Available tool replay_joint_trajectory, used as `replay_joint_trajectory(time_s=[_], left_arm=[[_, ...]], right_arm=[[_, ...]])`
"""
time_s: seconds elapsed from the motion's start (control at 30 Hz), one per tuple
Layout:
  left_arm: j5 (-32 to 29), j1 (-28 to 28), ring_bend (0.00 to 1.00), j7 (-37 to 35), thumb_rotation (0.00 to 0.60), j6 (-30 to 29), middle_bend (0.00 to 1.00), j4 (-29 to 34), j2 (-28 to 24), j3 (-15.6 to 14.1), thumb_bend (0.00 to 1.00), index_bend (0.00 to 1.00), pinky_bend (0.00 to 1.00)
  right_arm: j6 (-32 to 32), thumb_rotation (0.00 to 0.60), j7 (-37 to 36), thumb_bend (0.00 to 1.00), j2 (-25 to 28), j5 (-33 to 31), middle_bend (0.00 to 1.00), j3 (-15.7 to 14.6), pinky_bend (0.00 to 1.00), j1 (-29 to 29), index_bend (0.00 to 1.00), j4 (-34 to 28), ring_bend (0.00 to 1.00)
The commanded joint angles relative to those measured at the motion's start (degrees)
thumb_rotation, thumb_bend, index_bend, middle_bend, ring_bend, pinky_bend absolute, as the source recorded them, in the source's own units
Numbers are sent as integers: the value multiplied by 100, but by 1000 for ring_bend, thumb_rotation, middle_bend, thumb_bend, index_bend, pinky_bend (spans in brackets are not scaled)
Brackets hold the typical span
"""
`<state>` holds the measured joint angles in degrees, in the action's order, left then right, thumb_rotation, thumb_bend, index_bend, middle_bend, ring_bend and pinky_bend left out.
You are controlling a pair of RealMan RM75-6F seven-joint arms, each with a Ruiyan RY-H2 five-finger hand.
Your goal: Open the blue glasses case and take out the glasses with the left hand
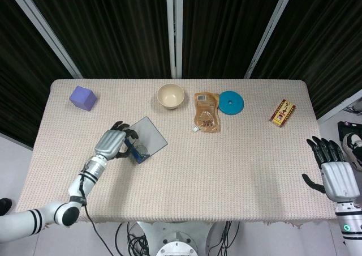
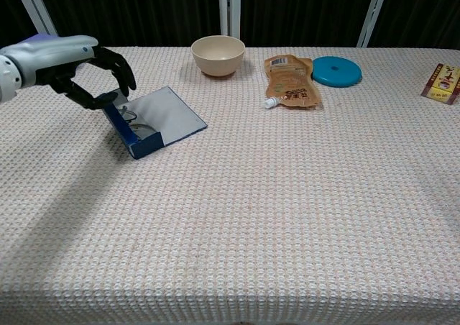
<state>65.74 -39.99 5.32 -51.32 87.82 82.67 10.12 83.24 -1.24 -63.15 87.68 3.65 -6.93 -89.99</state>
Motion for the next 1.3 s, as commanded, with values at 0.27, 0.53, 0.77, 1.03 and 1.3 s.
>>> replay_joint_trajectory(time_s=[0.27,0.53,0.77,1.03,1.3], left_arm=[[605,-285,74,-52,600,326,334,-444,444,-259,518,357,0],[208,-209,74,537,600,272,349,-144,268,-389,513,377,0],[-73,-139,74,881,600,233,367,122,97,-514,498,391,0],[-212,-4,104,1205,570,54,422,421,-251,-679,495,443,0],[-661,110,119,1700,548,-124,448,584,-722,-803,495,462,0]], right_arm=[[56,600,-70,155,16,-23,50,-19,0,56,15,31,0],[30,600,-112,155,-12,-32,50,-26,0,52,15,81,0],[48,600,-97,155,-9,-28,50,-24,0,59,15,74,0],[48,600,-23,155,4,-14,49,-17,0,47,15,7,0],[99,600,44,155,13,-4,50,-22,0,74,15,-56,0]])
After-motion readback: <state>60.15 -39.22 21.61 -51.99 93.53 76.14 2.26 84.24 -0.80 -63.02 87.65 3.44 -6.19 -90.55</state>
